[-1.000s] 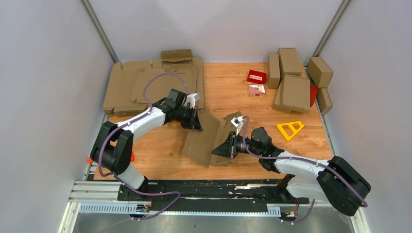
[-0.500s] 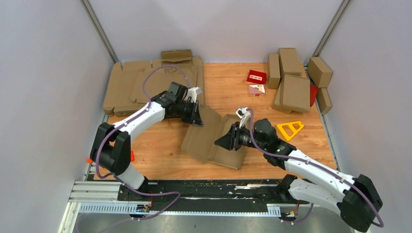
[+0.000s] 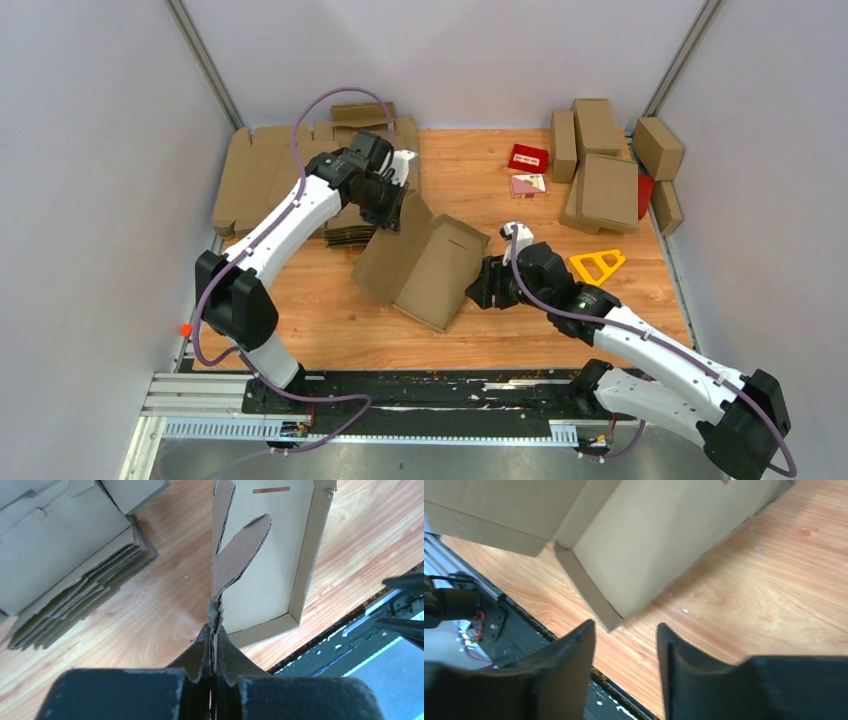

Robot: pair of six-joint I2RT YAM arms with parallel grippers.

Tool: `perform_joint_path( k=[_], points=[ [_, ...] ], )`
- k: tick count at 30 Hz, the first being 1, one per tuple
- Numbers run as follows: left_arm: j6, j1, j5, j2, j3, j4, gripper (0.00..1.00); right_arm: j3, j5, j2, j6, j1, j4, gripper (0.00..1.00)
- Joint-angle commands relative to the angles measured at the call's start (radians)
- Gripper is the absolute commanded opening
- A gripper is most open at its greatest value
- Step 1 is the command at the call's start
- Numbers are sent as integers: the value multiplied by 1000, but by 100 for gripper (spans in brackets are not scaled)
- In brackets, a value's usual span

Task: Fold the paper box

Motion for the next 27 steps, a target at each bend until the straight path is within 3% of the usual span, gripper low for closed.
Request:
perform_joint_path(
  k=[1, 6, 9, 11, 13, 18, 19, 20, 27],
  points=[
    [109, -30, -82, 42, 100, -141, 5, 70, 93, 15, -50, -4, -66, 58],
    [155, -64, -87, 112, 150, -193, 6, 115, 168, 54, -78, -9, -136, 87],
    [172, -73, -73, 118, 158, -188, 13, 140, 225, 76, -87, -18, -176, 100],
    [179, -75, -64, 115, 164, -188, 23, 147, 232, 95, -94, -36, -182, 100],
    [179, -74, -78, 105, 168, -182, 40, 151, 225, 120, -93, -63, -187, 100],
    [158, -74, -83, 60, 167, -148, 59, 135, 114, 196, -82, -164, -143, 100],
    [151, -75, -87, 44, 163, -135, 66, 129, 93, 207, -80, -179, -124, 100],
    [151, -72, -99, 27, 155, -122, 78, 125, 82, 218, -79, -186, -103, 100],
    [54, -64, -266, -184, 34, -11, 90, 190, 47, 320, -132, -193, -49, 100]
  ],
)
